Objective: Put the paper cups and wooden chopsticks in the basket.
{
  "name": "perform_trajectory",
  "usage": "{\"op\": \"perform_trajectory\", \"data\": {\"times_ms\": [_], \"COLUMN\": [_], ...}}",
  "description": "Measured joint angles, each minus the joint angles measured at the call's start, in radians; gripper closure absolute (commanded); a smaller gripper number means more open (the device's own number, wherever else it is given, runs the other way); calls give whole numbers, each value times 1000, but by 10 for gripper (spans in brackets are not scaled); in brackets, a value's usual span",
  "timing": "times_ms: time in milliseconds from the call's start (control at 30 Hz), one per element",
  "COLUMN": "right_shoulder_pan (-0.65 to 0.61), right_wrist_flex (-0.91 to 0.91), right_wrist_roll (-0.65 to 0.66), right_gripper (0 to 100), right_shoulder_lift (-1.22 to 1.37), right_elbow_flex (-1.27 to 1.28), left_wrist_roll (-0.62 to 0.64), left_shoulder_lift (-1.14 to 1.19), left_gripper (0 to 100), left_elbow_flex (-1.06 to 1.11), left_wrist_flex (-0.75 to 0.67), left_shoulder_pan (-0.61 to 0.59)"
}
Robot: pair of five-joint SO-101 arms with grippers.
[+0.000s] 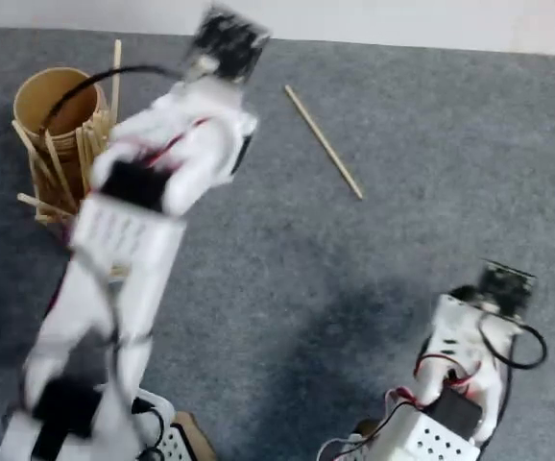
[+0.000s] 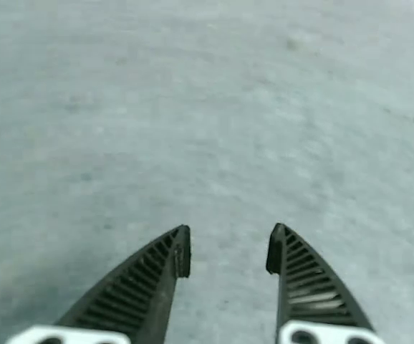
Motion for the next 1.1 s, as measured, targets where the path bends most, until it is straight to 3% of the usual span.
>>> {"op": "perform_trajectory", "data": {"times_ms": [200, 367, 700, 1100], "right_shoulder_pan": [87, 83, 72, 71], "right_wrist_flex": [38, 64, 64, 64], "right_wrist_roll": [-6, -6, -6, -6], "right_gripper": [807, 807, 807, 807], "right_shoulder_lift": [0, 0, 0, 0], "right_elbow_flex": [0, 0, 0, 0], "left_wrist_roll": [-57, -110, -118, -118], "left_shoulder_lift": [468, 822, 1430, 1479], "left_gripper": [744, 741, 741, 769], "left_elbow_flex": [-379, -778, -1448, -1531], "left_wrist_flex": [83, 172, 163, 391], "left_shoulder_pan": [-6, -2, 12, 80]}}
